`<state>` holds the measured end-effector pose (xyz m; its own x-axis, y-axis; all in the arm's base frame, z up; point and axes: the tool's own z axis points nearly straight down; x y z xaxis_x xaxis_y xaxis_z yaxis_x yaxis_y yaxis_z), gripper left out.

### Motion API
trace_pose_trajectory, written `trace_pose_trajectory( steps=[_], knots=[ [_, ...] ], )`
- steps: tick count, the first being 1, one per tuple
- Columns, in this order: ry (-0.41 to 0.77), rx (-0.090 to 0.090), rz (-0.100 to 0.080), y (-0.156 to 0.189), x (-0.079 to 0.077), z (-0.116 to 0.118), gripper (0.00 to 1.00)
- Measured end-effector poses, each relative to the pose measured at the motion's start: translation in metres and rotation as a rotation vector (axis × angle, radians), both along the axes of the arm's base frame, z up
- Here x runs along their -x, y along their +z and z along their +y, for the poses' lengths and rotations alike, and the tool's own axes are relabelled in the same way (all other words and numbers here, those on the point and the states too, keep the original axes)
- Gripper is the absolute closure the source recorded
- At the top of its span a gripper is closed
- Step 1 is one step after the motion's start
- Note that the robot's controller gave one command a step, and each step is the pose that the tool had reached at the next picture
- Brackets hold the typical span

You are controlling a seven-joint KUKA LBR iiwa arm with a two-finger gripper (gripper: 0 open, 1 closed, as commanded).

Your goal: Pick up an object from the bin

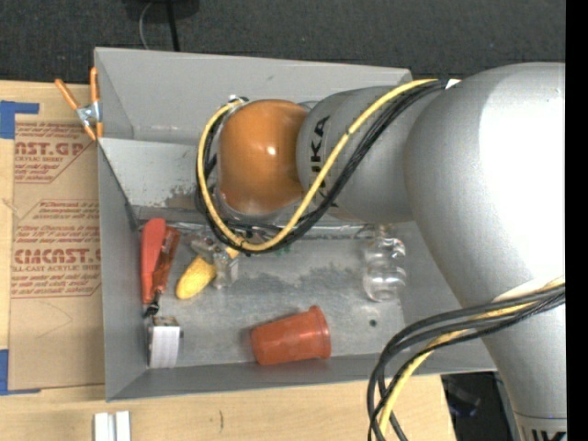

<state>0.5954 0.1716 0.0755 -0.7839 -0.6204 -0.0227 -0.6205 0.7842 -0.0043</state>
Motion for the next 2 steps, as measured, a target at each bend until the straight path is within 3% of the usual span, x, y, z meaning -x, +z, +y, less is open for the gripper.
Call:
trace_pose_trajectory(
  steps=[2],
  knots=[
    [0.000, -0.004, -0.009, 0.118, -0.002, 0.002, 1.00]
  ],
)
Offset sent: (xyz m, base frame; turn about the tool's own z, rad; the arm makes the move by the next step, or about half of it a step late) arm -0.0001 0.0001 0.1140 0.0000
